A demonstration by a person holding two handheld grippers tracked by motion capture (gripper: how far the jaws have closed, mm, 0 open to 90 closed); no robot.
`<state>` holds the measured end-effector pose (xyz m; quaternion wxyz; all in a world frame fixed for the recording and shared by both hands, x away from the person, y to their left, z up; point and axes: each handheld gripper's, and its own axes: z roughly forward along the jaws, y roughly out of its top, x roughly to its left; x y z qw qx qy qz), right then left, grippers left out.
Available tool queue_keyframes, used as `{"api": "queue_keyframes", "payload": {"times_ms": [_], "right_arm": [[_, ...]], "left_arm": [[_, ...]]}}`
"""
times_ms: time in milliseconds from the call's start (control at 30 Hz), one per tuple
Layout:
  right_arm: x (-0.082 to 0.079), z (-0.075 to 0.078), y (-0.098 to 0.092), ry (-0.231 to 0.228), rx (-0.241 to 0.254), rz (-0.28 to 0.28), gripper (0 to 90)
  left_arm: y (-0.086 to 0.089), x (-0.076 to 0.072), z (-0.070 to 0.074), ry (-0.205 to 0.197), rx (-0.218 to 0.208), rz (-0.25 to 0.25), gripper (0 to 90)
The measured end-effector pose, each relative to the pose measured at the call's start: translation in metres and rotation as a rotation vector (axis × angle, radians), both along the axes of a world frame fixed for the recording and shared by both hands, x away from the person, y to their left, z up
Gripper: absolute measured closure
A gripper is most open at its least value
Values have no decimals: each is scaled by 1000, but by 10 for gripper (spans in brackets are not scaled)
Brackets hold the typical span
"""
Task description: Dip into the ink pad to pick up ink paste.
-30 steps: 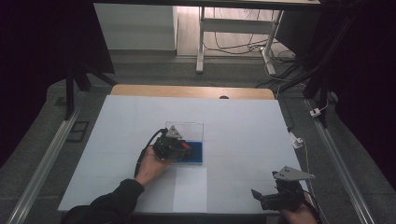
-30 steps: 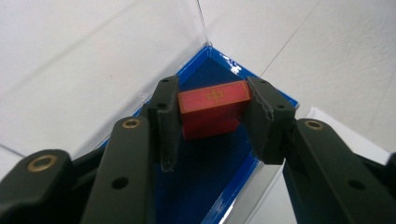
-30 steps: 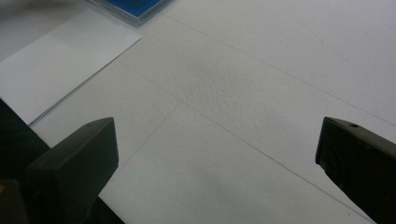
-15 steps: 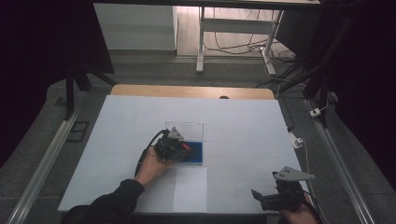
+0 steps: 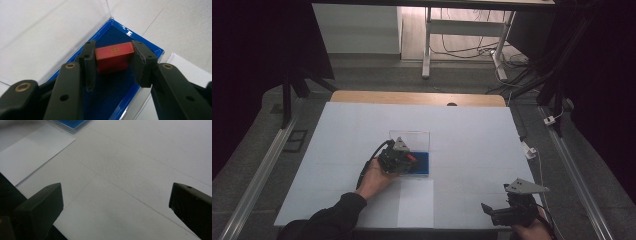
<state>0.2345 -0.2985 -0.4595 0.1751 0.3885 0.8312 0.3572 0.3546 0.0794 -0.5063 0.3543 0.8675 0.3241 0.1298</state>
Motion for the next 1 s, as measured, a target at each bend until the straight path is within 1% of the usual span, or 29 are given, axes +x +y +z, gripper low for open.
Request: {"api": "queue_keyframes", "payload": {"times_ms": [67, 133, 167, 200, 267, 300, 467, 567, 700, 867, 1000], "right_arm": [[0, 0, 0, 1, -1, 1, 0], [0, 0, 0, 1, -3, 3, 0], [0, 0, 0, 1, -3, 3, 0], [0, 0, 0, 1, -3, 2, 0], [0, 0, 0, 0, -1, 1, 0], [0, 0, 0, 0, 1, -1, 0], [0, 0, 0, 2, 0, 0, 0], [0, 0, -1, 1, 5, -1, 0], [0, 0, -1, 2, 5, 0, 0], [0, 0, -1, 2, 7, -1, 0], [0, 0, -1, 1, 6, 0, 0]], "left_arm": [[-4, -3, 1, -24, 31, 2, 583], [-6, -5, 2, -38, 49, 0, 583], [-6, -4, 2, -36, 47, -4, 583], [-4, -2, 2, -26, 38, -9, 583], [1, 1, 0, 4, -1, -7, 582], [2, 2, 0, 10, -10, -9, 582], [1, 1, 0, -10, 4, -20, 581], [2, 2, 1, -5, -5, -20, 580], [2, 1, 2, -12, 1, -23, 578], [1, 0, 5, -23, 24, -36, 578], [4, -1, 9, -19, 11, -45, 578]]}}
